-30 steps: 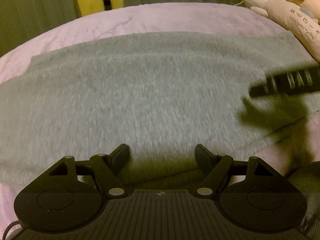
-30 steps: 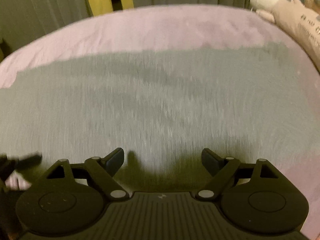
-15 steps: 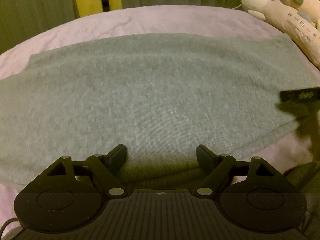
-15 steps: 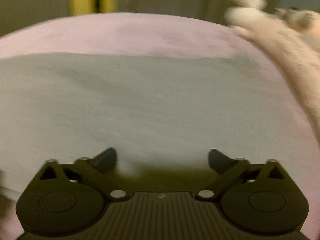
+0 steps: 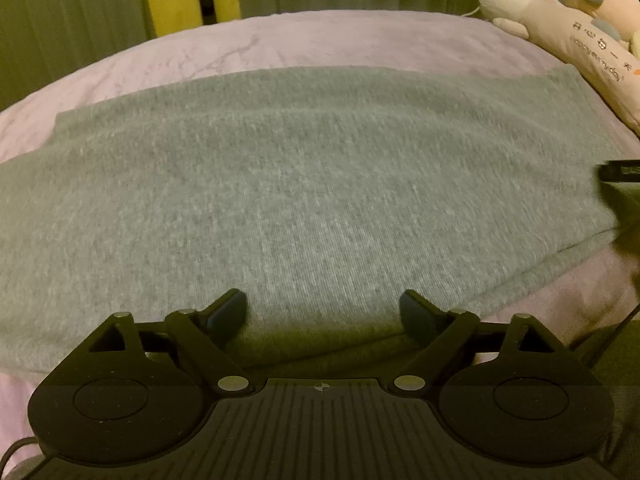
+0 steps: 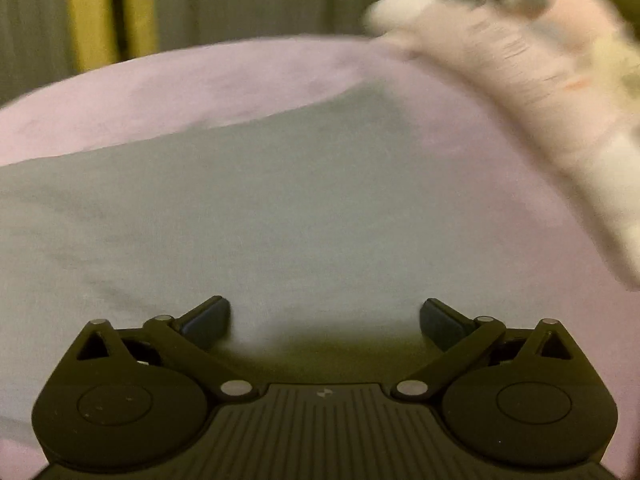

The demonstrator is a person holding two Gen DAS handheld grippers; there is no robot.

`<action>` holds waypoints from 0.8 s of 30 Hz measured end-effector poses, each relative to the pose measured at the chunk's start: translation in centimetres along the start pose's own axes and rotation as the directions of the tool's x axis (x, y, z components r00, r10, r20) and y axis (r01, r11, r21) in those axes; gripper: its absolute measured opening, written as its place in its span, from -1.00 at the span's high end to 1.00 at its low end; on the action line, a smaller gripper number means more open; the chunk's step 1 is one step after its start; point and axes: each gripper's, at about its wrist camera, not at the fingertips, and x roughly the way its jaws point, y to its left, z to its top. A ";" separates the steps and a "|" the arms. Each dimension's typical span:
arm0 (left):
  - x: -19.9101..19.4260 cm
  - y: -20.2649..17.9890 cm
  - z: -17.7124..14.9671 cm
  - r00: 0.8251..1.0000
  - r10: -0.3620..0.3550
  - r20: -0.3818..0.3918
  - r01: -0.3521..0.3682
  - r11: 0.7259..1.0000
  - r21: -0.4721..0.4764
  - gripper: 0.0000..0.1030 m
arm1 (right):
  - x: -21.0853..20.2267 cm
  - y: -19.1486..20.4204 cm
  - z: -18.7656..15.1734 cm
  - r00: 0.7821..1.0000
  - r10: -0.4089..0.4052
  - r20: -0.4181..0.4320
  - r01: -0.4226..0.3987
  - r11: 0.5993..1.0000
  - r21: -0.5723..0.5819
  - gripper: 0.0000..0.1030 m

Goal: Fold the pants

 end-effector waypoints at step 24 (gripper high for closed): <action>1.2 -1.3 0.3 1.000 0.031 0.004 -0.031 0.999 0.008 -0.96 | 1.8 -9.9 -3.9 0.910 0.401 0.103 -0.391 0.751 0.531 0.18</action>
